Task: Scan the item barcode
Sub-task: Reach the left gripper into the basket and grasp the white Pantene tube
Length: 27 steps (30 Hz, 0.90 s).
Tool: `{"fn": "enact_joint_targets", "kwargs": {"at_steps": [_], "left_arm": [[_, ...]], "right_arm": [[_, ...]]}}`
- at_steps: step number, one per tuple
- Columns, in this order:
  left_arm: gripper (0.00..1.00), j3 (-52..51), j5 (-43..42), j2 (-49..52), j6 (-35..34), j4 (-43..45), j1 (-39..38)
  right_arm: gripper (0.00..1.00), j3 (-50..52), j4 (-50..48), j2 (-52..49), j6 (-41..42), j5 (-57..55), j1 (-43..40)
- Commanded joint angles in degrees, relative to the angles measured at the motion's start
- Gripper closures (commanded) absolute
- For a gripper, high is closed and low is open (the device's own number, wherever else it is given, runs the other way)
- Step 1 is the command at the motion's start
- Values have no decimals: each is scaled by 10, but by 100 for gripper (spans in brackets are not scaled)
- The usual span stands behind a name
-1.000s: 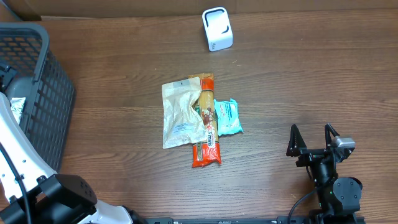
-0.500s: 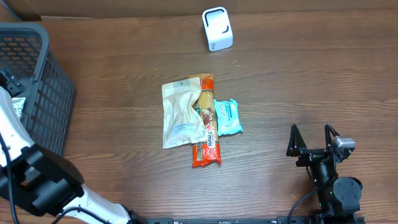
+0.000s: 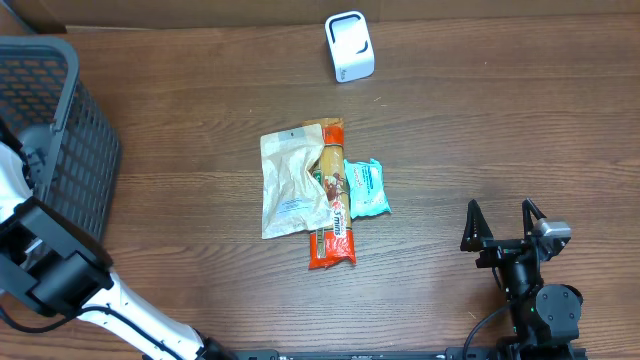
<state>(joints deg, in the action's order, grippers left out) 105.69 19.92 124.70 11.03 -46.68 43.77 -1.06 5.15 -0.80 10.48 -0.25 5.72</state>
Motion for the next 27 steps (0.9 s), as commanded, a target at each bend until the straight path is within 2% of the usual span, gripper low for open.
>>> {"fn": "enact_joint_targets", "kwargs": {"at_steps": [1, 7, 11, 19, 24, 26, 27], "left_arm": [[7, -6, -5, 21, 32, 12, 21], [7, -6, -7, 29, 49, 37, 39], [8, -6, -41, 43, 68, 42, 48], [18, -6, -46, 80, 70, 34, 49], [41, -6, -122, 83, 70, 23, 48], [58, -6, -154, 83, 70, 19, 48], [71, -6, -168, 83, 70, 17, 48]], "right_arm": [[0, 6, -3, 6, 0, -1, 3], [0, 6, -3, 6, 0, -1, 3], [0, 6, -3, 6, 0, -1, 3], [0, 6, -3, 6, 0, -1, 3], [0, 6, -3, 6, 0, -1, 3], [0, 6, -3, 6, 0, -1, 3], [0, 6, -3, 6, 0, -1, 3]]}}
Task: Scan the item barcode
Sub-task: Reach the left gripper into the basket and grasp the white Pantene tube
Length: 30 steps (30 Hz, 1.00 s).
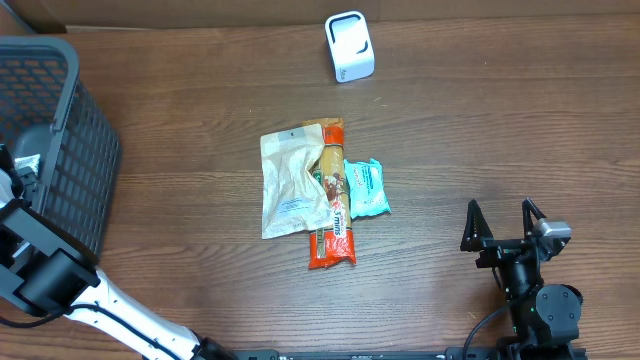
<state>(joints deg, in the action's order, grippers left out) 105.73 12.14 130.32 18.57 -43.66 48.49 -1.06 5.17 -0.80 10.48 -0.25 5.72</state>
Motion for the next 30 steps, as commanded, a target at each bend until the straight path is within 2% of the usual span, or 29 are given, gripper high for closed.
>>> {"fn": "enact_joint_targets", "kwargs": {"at_steps": [1, 2, 8, 14, 21, 26, 27, 30], "left_arm": [[83, -6, -101, 27, -5, -16, 0], [96, -6, -108, 27, -5, -19, -2], [96, 11, -109, 20, 7, -46, -17], [96, 50, -112, -38, -12, -51, -48], [96, 103, -112, -150, -165, -54, -80], [96, 103, -96, -252, -213, -52, -105], [96, 103, -87, -308, -249, -47, -122], [96, 103, -88, -363, -283, -45, -142]], "right_arm": [[0, 6, -3, 6, 0, -1, 3], [0, 6, -4, 6, 0, -1, 3], [0, 6, -3, 6, 0, -1, 3], [0, 6, -3, 6, 0, -1, 3], [0, 6, -3, 6, 0, -1, 3], [0, 6, -3, 6, 0, -1, 3], [0, 6, -3, 6, 0, -1, 3], [0, 6, -3, 6, 0, -1, 3]]}}
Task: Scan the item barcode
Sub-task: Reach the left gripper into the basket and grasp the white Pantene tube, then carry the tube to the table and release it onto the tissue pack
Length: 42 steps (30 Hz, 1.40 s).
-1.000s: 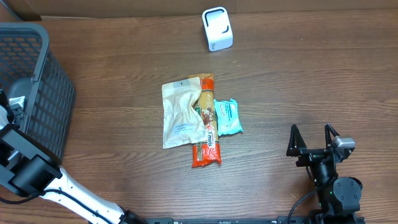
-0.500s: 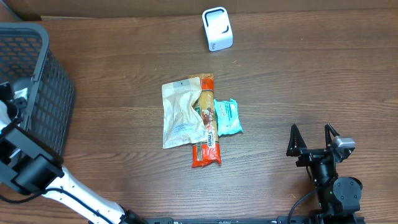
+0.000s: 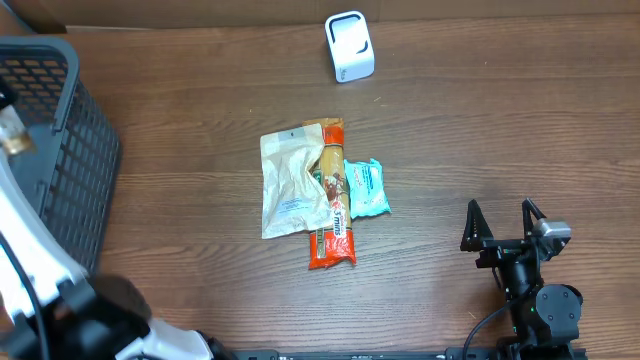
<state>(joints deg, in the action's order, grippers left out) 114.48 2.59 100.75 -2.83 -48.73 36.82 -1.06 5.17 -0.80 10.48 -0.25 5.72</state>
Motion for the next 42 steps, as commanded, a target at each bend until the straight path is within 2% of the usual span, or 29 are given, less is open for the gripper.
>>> {"fn": "enact_joint_targets", "kwargs": {"at_steps": [1, 4, 7, 10, 17, 26, 32, 34, 39, 42], "left_arm": [[96, 16, 3, -80, -83, 2, -32], [96, 16, -42, -115, -125, -31, -70], [96, 16, -123, -127, -169, -88, -124], [96, 7, -177, -115, -178, -137, -195], [96, -60, -187, -28, -172, -146, -409], [96, -85, -187, 136, -237, -88, -607], [96, -85, -188, 227, -359, -40, -691], [96, -85, -188, 247, -373, -33, -713], [96, -85, -183, 265, -367, -30, -749], [96, -85, -188, 262, -317, -8, -755]], "right_arm": [[0, 6, -3, 6, 0, -1, 3], [0, 6, -3, 6, 0, -1, 3], [0, 6, -3, 6, 0, -1, 3], [0, 6, -3, 6, 0, -1, 3], [0, 6, -4, 6, 0, -1, 3], [0, 6, -3, 6, 0, -1, 3], [0, 6, -4, 6, 0, -1, 3], [0, 6, -3, 6, 0, -1, 3], [0, 6, -3, 6, 0, -1, 3], [0, 6, -3, 6, 0, -1, 3]]}}
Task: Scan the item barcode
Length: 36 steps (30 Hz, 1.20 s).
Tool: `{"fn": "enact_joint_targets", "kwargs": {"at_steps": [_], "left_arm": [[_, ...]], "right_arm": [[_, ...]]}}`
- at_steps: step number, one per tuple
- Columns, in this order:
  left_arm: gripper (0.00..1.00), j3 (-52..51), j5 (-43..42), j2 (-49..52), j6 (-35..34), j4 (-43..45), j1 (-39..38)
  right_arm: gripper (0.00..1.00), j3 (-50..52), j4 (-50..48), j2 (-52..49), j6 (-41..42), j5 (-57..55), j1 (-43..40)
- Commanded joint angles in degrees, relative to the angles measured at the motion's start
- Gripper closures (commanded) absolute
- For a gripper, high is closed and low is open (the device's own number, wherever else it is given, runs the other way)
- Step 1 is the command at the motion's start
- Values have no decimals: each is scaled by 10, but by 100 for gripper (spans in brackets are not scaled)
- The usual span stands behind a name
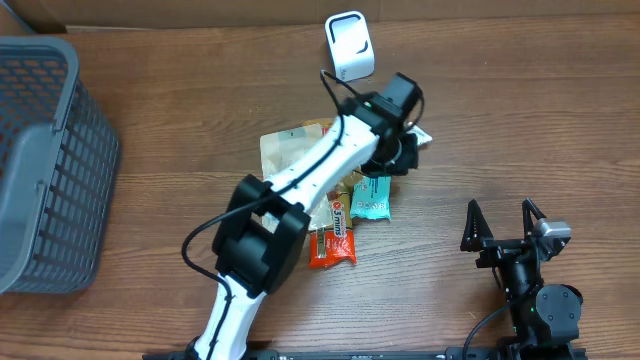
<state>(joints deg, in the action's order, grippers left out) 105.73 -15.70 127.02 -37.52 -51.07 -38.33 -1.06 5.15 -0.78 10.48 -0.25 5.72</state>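
Note:
A pile lies mid-table: a beige pouch, an orange-red bar and a teal packet, all partly covered by my left arm. My left gripper hangs over the pile's upper right, just above the teal packet. Its jaws are dark and seen from above, so their state is unclear. A small whitish tip shows beside it. The white scanner stands at the back, a short way beyond the gripper. My right gripper rests open at the front right, with nothing in it.
A grey mesh basket fills the left edge of the table. My left arm runs diagonally from the front edge to the pile. A cardboard edge lines the back of the table.
My left arm was at the far left by the basket; now it stretches across the pile with its gripper at the pile's upper right. The right arm has not moved.
At all three earlier moments my left arm stayed at the left edge by the basket, shifting its pose a little, while the pile lay uncovered. Now it reaches over the pile toward the scanner side. My right gripper stayed open in place throughout.

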Motion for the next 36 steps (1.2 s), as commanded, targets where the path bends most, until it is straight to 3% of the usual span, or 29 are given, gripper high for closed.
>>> {"fn": "enact_joint_targets", "kwargs": {"at_steps": [1, 12, 14, 16, 19, 26, 33, 35, 36], "left_arm": [[96, 5, -5, -3, 47, 18, -3], [96, 113, 33, -114, 186, -74, 56], [85, 123, 77, -165, 193, -106, 92], [55, 123, 85, -197, 194, -127, 125], [25, 123, 86, -241, 198, -175, 189], [24, 122, 86, -281, 258, -271, 326], [25, 121, 87, -280, 340, -299, 363], [18, 121, 88, -280, 350, -299, 360], [1, 121, 88, -280, 350, -299, 360]], "right_arm": [[0, 6, -3, 6, 0, -1, 3], [0, 6, -3, 6, 0, -1, 3], [0, 6, -3, 6, 0, -1, 3], [0, 6, -3, 6, 0, -1, 3], [0, 6, -3, 6, 0, -1, 3], [0, 6, -3, 6, 5, 16, 3], [0, 6, -32, 6, 85, 139, 3], [0, 3, -40, 6, 115, 167, 3], [0, -3, -39, 6, 130, 174, 3]]}}
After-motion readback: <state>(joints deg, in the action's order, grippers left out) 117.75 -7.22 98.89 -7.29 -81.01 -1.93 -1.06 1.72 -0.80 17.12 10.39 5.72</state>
